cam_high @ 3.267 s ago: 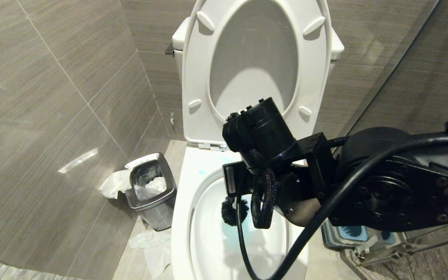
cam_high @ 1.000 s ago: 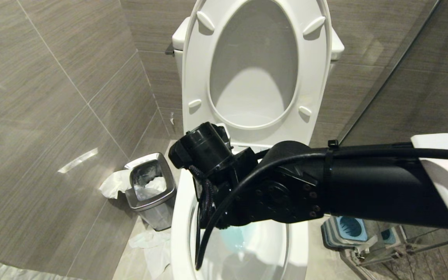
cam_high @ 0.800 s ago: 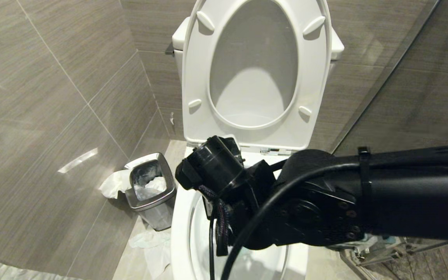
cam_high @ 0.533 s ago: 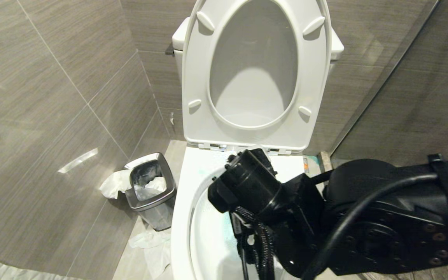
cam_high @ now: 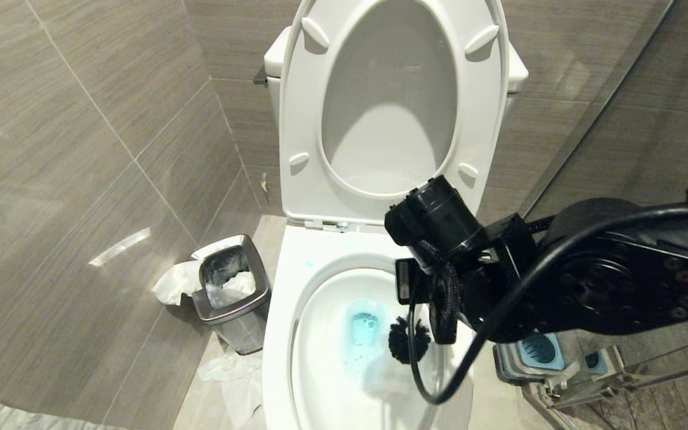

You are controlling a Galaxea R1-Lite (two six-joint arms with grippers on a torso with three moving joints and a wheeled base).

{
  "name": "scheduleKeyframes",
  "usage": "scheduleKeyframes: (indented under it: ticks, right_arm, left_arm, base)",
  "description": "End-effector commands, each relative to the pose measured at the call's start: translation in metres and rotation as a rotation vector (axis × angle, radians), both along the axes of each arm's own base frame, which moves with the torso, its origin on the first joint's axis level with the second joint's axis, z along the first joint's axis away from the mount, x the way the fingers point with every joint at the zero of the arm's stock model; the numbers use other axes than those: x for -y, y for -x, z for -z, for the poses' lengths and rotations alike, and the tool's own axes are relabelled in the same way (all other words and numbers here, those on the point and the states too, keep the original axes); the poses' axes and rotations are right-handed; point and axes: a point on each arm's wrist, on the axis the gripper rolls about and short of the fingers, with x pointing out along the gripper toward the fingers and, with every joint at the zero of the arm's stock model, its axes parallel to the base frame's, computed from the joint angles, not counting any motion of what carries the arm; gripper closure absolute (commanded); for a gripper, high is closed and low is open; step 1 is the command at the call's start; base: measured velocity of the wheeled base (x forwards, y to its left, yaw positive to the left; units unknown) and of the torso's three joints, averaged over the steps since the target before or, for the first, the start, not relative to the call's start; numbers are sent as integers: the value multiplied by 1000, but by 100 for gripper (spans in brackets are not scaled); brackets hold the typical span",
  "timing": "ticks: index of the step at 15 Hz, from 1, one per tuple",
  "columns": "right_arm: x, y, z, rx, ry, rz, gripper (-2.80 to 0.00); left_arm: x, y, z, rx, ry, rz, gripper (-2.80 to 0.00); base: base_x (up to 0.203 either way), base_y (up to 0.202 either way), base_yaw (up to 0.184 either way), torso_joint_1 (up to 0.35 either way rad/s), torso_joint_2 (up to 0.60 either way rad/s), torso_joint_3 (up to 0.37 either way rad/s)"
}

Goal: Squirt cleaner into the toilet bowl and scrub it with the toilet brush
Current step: Scrub the toilet bowl

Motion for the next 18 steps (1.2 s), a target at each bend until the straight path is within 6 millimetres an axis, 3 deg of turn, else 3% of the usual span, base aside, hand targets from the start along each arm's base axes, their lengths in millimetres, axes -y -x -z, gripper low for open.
scheduleKeyframes:
  ticks: [1, 4, 6, 9, 13, 16, 18]
  right_arm:
    - [-24, -33, 15, 13, -11, 27, 0]
    - [-64, -59, 14, 73, -69, 2, 0]
    - [-97, -42, 20, 65, -57, -80, 0]
    - [-119, -6, 20, 45, -62, -158, 0]
    - [-98, 34, 3, -19, -80, -151, 0]
    - [-69, 47, -6, -41, -64, -129, 0]
    - [-46, 46, -8, -50, -48, -91, 0]
  left_arm:
    - [0, 0, 1, -3, 0, 1, 0]
    - [0, 0, 1, -3, 0, 1, 0]
    - [0, 0, 1, -3, 0, 0, 0]
    - [0, 0, 1, -3, 0, -1, 0]
    - [0, 0, 1, -3, 0, -1, 0]
    - [0, 0, 1, -3, 0, -1, 0]
    - [0, 0, 1, -3, 0, 1, 0]
  base:
    - [0, 0, 0, 0, 0, 0]
    - [0, 0, 0, 0, 0, 0]
    - [0, 0, 0, 0, 0, 0]
    - [0, 0, 0, 0, 0, 0]
    - [0, 0, 0, 0, 0, 0]
    - [0, 0, 0, 0, 0, 0]
    - [0, 0, 0, 0, 0, 0]
